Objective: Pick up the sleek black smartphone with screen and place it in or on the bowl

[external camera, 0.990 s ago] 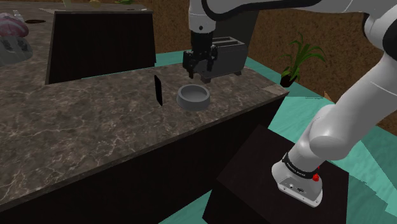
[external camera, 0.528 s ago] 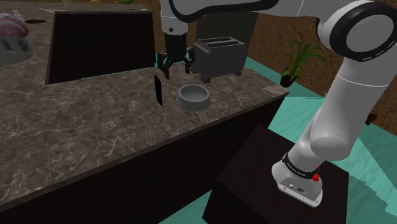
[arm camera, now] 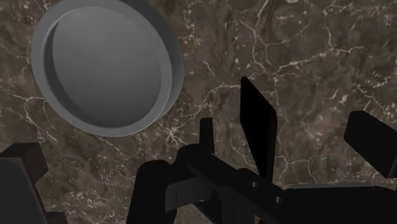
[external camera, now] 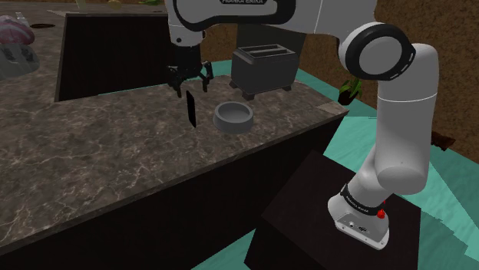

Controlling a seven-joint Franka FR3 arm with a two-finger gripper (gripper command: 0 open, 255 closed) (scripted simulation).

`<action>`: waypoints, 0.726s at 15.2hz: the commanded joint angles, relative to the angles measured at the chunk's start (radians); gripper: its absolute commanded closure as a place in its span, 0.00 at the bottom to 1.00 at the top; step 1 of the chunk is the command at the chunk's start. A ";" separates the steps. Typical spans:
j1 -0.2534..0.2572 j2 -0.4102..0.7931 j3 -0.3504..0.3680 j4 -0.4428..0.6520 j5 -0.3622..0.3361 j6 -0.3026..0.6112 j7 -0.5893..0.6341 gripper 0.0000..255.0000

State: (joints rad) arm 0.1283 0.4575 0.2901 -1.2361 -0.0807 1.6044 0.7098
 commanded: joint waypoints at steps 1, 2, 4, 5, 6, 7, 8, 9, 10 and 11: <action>-0.001 0.001 0.000 -0.022 0.001 0.024 0.002 0.00; -0.003 -0.002 0.000 -0.041 0.001 0.039 0.002 0.00; -0.005 -0.008 0.000 -0.076 0.002 0.069 0.002 0.00; -0.007 -0.011 -0.001 -0.102 0.003 0.092 0.002 0.00; -0.007 -0.011 -0.001 -0.102 0.003 0.092 0.002 0.00; -0.007 -0.011 -0.001 -0.102 0.003 0.092 0.002 0.00; -0.007 -0.011 -0.001 -0.102 0.003 0.092 0.002 0.00; -0.007 -0.011 -0.001 -0.102 0.003 0.092 0.002 0.00; -0.007 -0.011 -0.001 -0.102 0.003 0.092 0.002 0.00; -0.007 -0.011 -0.001 -0.102 0.003 0.092 0.002 0.00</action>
State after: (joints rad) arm 0.1212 0.4466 0.2896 -1.3376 -0.0777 1.6954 0.7122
